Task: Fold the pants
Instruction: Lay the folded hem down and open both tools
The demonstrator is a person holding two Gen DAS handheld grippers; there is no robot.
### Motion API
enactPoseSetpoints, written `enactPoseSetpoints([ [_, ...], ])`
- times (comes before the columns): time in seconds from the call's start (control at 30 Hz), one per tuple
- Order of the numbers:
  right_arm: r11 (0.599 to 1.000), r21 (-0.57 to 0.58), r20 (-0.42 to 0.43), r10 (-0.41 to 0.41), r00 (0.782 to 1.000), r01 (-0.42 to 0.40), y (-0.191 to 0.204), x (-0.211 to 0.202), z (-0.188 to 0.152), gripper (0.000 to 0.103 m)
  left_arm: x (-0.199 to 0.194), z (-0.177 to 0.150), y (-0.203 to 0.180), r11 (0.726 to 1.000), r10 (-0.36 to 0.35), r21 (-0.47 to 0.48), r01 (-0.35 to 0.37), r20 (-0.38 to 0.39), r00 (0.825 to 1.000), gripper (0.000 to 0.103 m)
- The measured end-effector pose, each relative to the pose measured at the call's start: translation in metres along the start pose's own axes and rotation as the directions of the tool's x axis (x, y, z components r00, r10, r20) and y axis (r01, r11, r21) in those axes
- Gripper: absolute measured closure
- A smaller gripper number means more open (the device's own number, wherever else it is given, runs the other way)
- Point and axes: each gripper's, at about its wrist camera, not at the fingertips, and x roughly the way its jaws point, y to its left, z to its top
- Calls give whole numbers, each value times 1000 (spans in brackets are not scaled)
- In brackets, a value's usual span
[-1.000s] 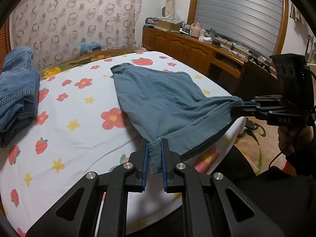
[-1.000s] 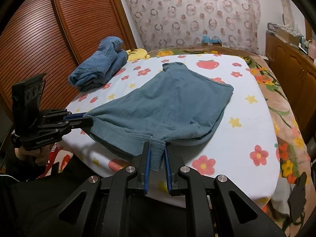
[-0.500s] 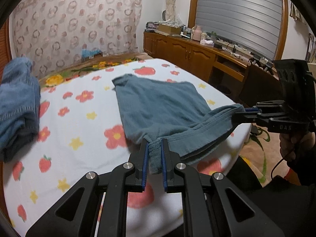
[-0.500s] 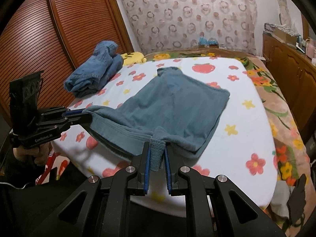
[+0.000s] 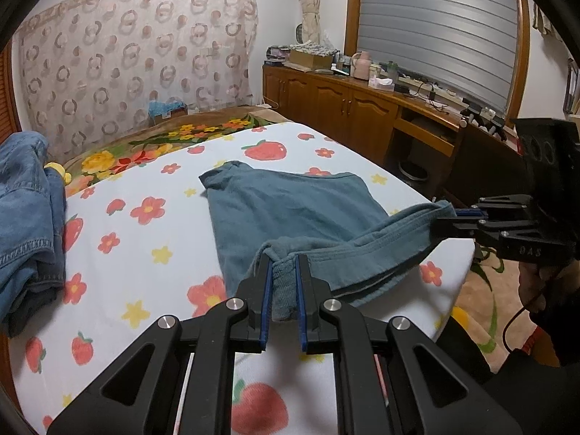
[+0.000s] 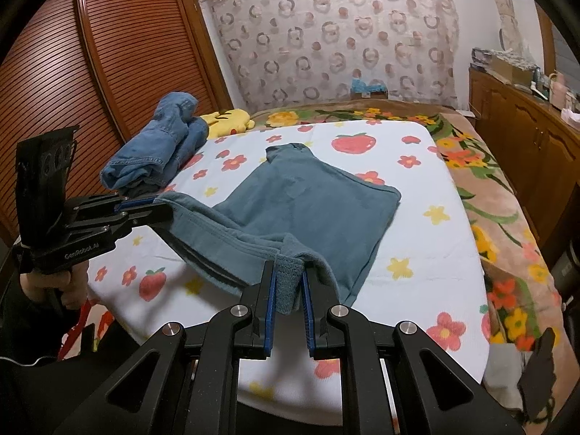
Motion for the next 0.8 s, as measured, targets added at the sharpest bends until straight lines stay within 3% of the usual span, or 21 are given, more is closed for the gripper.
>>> enactPoseSetpoints([
  [0.33, 999, -9, 25, -41, 999, 42, -9, 15, 23, 90, 13, 29, 3, 999, 35, 28, -35, 11, 999, 90],
  [0.57, 996, -32, 63, -82, 995, 84, -17, 21, 43, 90, 34, 48, 18, 999, 48, -2, -48, 5, 999, 90],
  [0.73, 993, -38, 22, -109, 994, 110, -19, 43, 36, 90, 58, 43, 26, 998, 53, -41, -55, -47, 998, 89],
  [0.8, 993, -33, 7, -115, 993, 115, -21, 48, 35, 85, 61, 38, 26, 998, 44, -50, -47, -60, 997, 85],
])
